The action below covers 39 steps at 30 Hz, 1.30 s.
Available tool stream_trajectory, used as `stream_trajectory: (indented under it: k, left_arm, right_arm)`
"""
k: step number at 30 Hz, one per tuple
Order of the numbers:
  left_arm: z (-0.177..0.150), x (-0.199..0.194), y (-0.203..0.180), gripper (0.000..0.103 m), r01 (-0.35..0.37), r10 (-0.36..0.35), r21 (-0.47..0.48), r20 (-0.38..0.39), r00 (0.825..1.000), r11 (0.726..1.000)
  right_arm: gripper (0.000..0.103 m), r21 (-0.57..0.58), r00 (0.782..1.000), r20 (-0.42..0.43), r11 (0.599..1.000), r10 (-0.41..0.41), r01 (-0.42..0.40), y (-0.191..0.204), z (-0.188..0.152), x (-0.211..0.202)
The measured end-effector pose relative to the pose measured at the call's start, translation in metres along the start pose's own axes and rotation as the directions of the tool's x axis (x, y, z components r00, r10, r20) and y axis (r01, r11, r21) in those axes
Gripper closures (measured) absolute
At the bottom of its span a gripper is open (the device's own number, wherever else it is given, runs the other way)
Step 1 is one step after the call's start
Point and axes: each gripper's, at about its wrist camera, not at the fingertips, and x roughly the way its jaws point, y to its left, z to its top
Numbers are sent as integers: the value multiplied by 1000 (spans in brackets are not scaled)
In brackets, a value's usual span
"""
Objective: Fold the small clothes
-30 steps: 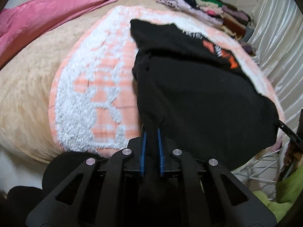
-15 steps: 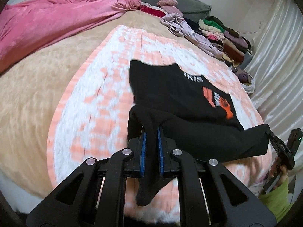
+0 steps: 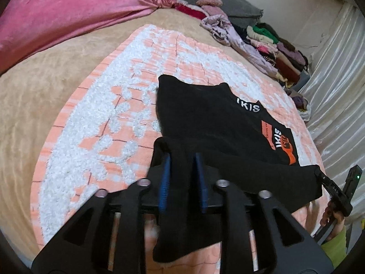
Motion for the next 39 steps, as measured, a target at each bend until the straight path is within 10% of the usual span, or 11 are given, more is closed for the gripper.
stream_trajectory:
  k: [13, 23, 31, 35, 39]
  left_arm:
    - [-34, -43, 8, 42, 73, -74, 26, 19, 997, 997]
    - [-54, -27, 1, 42, 41, -38, 52, -58, 998, 998]
    - [-59, -23, -4, 95, 14, -10, 67, -60, 998, 998]
    - [-59, -25, -7, 99, 18, -13, 90, -47, 999, 996]
    - [-54, -34, -10, 99, 33, -31, 94, -20, 999, 995]
  right_arm:
    - [62, -38, 1000, -16, 999, -26, 25, 6, -23, -44]
    - [54, -53, 998, -68, 999, 2, -5, 15, -35, -30]
    - [58, -43, 998, -62, 999, 11, -14, 12, -34, -30]
    - [91, -32, 998, -52, 999, 28, -30, 9, -32, -33]
    - [93, -24, 997, -16, 997, 73, -73, 8, -25, -44]
